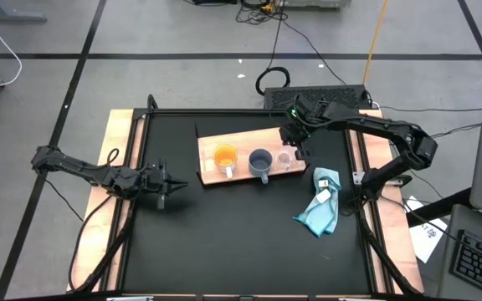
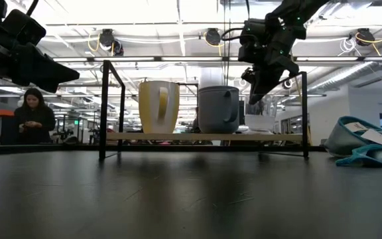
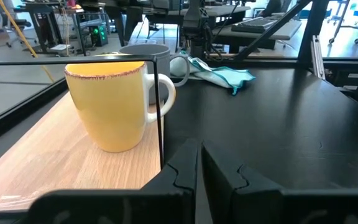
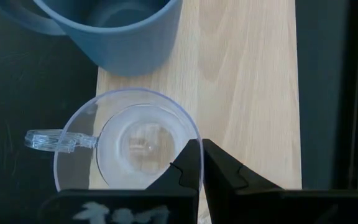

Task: Stack small to large cups/mugs on shelf
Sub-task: Put the transparent mug on the shelf, then return to Home Position

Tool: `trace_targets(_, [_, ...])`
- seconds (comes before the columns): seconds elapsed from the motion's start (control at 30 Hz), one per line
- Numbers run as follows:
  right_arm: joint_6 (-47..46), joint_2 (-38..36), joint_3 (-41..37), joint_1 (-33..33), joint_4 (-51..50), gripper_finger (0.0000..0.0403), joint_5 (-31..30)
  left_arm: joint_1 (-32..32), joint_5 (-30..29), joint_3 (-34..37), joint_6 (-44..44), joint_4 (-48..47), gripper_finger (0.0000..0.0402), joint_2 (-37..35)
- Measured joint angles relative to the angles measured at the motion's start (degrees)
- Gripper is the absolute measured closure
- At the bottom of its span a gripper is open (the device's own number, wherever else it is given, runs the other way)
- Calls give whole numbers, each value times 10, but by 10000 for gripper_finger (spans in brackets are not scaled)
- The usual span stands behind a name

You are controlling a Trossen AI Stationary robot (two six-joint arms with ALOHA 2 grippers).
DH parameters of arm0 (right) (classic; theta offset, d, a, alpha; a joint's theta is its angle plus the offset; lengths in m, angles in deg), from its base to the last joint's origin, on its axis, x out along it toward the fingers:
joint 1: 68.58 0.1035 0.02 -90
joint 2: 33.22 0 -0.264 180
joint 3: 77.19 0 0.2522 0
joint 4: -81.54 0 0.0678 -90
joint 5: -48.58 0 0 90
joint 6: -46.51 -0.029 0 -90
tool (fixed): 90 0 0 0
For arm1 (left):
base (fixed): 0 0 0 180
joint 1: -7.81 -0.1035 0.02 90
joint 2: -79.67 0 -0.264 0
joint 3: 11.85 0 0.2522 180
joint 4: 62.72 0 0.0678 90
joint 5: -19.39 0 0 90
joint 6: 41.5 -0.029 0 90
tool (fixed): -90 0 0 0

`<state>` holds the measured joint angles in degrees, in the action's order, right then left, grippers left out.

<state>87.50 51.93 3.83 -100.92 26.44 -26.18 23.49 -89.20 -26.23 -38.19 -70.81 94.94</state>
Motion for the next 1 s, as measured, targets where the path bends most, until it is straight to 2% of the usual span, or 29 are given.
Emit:
trace_targets(0.33, [-25, 1, 0, 0, 4, 402, 16, 0, 0, 0, 2, -6, 376, 0])
trace_targets(0.47, [-28, 1, 0, 0, 9, 389, 31, 0, 0, 0, 2, -7, 376, 0])
trace_targets(0.63, [-34, 1, 0, 0, 14, 375, 31, 0, 0, 0, 2, -10, 376, 0])
trace_targets(1.0, [-45, 1, 0, 0, 32, 373, 28, 0, 0, 0, 2, -13, 376, 0])
